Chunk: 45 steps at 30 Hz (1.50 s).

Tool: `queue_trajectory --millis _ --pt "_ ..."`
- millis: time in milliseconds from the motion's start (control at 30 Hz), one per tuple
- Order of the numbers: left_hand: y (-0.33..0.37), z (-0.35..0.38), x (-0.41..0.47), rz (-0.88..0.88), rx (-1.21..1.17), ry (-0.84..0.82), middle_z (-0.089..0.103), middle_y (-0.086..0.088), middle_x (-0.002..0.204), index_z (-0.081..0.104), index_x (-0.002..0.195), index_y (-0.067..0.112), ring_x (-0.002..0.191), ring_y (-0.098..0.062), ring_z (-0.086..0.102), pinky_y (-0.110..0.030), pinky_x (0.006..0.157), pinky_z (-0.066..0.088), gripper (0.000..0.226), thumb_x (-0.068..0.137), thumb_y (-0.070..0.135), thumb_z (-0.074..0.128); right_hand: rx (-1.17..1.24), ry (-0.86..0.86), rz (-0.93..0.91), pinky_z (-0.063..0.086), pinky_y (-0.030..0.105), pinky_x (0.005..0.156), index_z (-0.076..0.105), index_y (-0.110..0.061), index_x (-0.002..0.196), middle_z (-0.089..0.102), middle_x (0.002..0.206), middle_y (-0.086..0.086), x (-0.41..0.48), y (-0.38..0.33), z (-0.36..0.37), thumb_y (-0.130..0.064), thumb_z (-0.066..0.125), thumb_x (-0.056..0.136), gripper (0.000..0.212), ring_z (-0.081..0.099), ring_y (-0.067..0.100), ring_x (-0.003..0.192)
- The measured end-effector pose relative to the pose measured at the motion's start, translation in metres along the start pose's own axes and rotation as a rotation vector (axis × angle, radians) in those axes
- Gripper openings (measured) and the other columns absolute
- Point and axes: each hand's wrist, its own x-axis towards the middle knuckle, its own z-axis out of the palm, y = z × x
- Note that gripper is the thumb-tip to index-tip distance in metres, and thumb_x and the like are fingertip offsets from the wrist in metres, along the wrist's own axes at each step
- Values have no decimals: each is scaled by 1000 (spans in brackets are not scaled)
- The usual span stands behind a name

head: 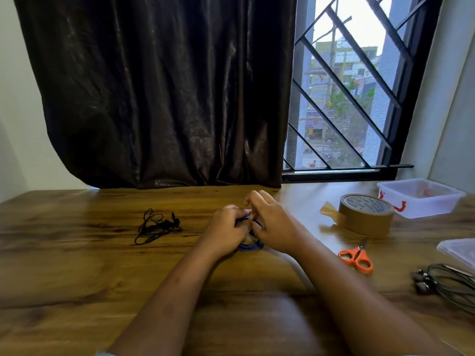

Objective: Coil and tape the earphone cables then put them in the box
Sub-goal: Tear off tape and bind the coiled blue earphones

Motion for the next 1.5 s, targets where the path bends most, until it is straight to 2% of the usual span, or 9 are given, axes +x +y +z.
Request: queue_trajectory --millis 167,300,467,767,1033,1167,1300,1433,1500 --pt "-2 2 -3 86 147 72 55 5 99 65 112 18 88 -6 55 -23 75 50 22 93 22 55 29 15 32 51 39 73 42 -28 107 44 102 -12 0 2 1 -11 61 78 38 54 14 80" --pt "1 1 -5 104 217 118 59 2 110 63 119 19 98 -9 57 -25 84 50 27 93 19 55 73 33 36 53 38 71 43 -29 107 47 100 -10 1 3 2 -10 63 76 42 56 13 78" --pt "4 -3 -9 149 242 173 62 3 109 56 124 25 98 -9 58 -22 79 50 36 90 16 59 148 102 58 48 21 67 51 -18 107 52 94 -3 3 6 1 2 53 77 36 54 9 76" --pt "6 -3 -8 211 297 214 64 4 92 62 100 21 83 -11 60 -33 72 52 13 87 18 62 178 124 126 48 13 64 58 -16 106 61 87 -2 3 17 -1 -1 61 86 26 58 5 68" --pt "6 -2 -10 243 295 262 67 3 109 62 117 22 98 -12 62 -31 83 52 30 88 17 60 264 100 198 47 10 62 62 -13 110 59 78 -13 4 12 -5 1 60 87 28 57 -3 66" --pt "9 -2 -11 282 325 254 67 5 109 66 112 21 100 -10 61 -29 84 52 26 88 14 60 314 69 288 51 21 70 67 -15 110 64 78 -8 6 17 -8 -4 63 87 25 62 11 78" --pt "6 -1 -11 301 317 241 66 5 108 65 110 20 98 -11 62 -30 81 54 26 86 11 61 378 -3 344 50 18 68 67 -14 112 66 82 -2 5 14 -9 -5 60 89 25 62 11 79" --pt "5 -3 -11 323 277 247 63 7 103 64 105 21 91 -6 60 -25 74 52 22 86 11 61 513 -58 387 57 38 83 67 -20 107 70 93 19 6 13 -7 -6 57 90 24 67 30 91" --pt "5 -3 -11 323 261 251 62 8 102 63 104 21 89 -4 59 -22 72 52 20 87 12 60 573 -61 415 57 38 81 66 -20 106 69 92 23 6 11 -8 -9 59 91 20 68 31 86"
